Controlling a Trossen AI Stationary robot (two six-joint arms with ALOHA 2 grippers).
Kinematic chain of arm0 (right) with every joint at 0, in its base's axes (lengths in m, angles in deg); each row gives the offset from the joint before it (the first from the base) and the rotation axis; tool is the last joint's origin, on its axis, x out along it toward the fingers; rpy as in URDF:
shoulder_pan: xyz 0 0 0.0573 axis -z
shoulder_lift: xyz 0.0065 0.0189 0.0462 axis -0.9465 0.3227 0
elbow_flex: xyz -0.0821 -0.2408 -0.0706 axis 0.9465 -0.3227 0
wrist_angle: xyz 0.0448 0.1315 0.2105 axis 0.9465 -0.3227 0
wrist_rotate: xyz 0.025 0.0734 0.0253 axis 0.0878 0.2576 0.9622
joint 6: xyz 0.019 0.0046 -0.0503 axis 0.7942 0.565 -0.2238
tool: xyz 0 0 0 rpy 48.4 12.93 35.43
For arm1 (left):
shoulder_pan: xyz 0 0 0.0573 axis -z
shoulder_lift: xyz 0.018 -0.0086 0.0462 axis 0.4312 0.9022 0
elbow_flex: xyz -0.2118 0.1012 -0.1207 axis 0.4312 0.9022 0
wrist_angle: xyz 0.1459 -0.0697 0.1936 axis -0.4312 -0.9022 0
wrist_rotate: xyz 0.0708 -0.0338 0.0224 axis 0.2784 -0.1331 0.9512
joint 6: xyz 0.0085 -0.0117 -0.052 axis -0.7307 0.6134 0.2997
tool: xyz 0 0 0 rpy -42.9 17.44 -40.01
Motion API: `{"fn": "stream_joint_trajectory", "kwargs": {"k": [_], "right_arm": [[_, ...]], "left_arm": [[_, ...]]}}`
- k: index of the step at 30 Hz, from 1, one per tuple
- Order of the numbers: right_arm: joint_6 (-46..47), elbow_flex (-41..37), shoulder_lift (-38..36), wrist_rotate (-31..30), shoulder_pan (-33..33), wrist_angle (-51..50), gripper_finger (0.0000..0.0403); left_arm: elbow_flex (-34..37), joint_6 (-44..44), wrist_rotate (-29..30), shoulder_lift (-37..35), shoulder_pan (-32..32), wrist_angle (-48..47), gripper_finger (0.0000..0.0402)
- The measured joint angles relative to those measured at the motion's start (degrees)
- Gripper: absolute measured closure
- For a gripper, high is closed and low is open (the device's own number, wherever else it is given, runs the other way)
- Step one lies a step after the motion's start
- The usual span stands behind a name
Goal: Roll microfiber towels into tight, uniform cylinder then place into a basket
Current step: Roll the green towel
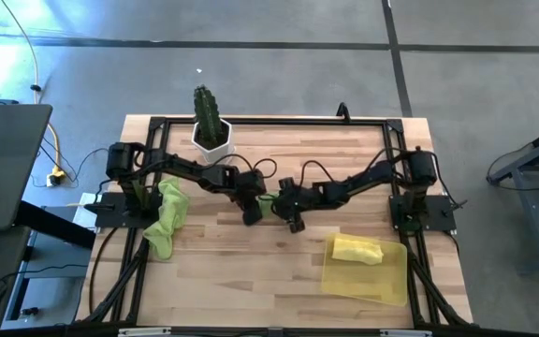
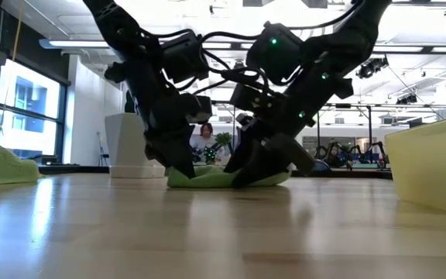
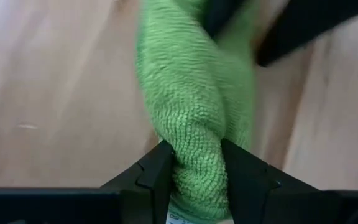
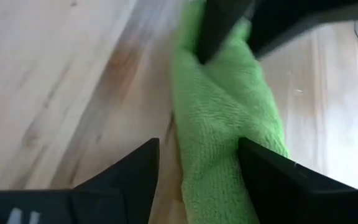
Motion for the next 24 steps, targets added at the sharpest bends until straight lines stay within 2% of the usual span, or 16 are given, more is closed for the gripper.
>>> {"fn": "stream_joint_trajectory", "kwargs": {"k": [8, 11, 15, 24], "right_arm": [[3.4, -0.3, 0.1, 1.8, 3.0, -0.4, 0.0193], [3.8, -0.3, 0.4, 2.5, 3.3, -0.5, 0.0205], [5.0, -0.3, 1.2, 2.4, 3.3, -0.7, 0.0249], [7.0, -0.3, 1.6, 2.5, 3.6, -1.2, 0.0389]], "left_arm": [[0.0, -1.7, -3.3, 0.1, 0.2, 0.1, 0.0287], [0.1, -1.9, -3.3, -0.4, 0.2, 0.1, 0.0287], [0.3, -2.1, -3.5, -2.0, 0.2, -0.2, 0.0287], [0.4, -2.1, -2.9, -5.5, 0.3, -1.2, 0.0287]]}}
